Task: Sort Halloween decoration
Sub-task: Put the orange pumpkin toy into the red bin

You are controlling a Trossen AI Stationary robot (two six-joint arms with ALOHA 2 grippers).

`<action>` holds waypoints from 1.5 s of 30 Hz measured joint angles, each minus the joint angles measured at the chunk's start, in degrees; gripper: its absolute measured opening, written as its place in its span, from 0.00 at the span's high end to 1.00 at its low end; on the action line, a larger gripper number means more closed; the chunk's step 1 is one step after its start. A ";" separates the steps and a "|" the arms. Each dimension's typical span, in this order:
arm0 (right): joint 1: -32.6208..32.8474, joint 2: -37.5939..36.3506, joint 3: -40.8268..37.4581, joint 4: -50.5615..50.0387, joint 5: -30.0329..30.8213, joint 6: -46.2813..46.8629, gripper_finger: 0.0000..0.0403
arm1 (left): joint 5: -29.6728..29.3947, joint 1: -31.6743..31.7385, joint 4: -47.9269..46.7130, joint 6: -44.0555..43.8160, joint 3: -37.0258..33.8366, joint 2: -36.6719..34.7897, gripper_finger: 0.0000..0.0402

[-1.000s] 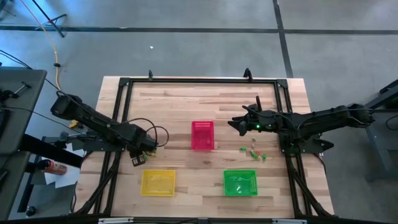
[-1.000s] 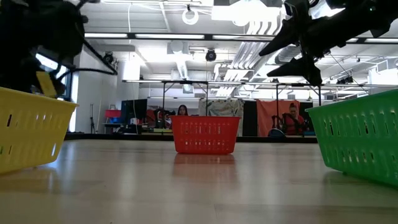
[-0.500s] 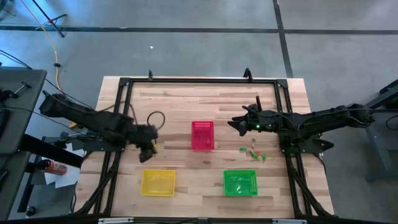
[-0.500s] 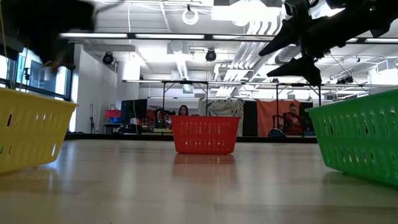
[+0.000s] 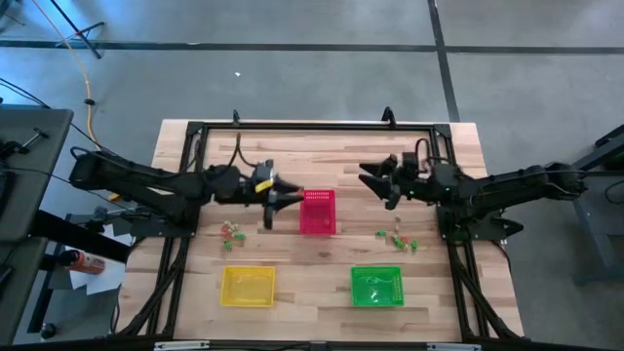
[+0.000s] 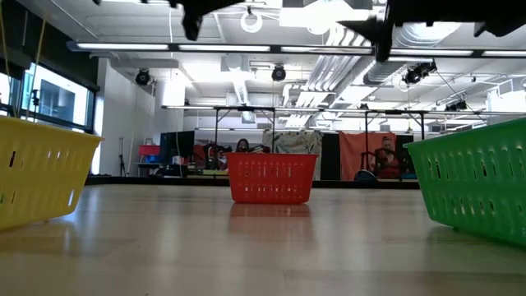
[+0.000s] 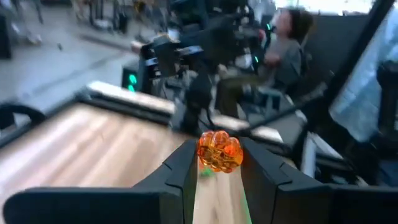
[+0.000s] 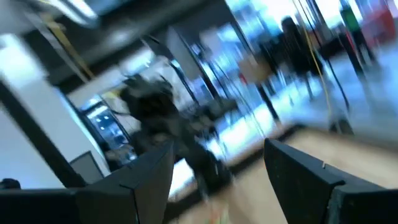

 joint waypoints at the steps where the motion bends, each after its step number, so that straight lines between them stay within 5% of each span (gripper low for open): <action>1: 0.00 -0.01 0.00 2.24 -0.70 -2.82 0.40 | 0.54 0.88 2.74 0.69 0.01 1.41 0.79; 11: 1.83 0.02 0.08 1.59 -1.07 -13.09 0.40 | 7.25 6.47 4.69 3.49 6.84 12.09 0.79; 20: 5.22 0.02 11.48 -29.55 0.09 -24.95 0.40 | 8.99 6.91 2.50 6.96 9.20 13.97 0.79; 33: 3.58 0.02 13.03 -30.61 0.54 -25.37 0.40 | 9.23 6.91 -0.32 4.70 9.41 13.92 0.79; 36: 3.58 0.02 13.00 -30.52 1.79 -25.38 0.40 | 10.59 7.44 -10.36 3.16 12.95 13.95 0.79; 42: 3.58 0.02 12.98 -30.50 4.96 -25.32 0.40 | 9.11 10.01 -37.74 13.91 24.98 17.23 0.79; 45: 3.58 0.02 12.98 -30.61 5.00 -25.37 0.40 | 8.97 11.19 -42.28 18.04 27.87 20.66 0.79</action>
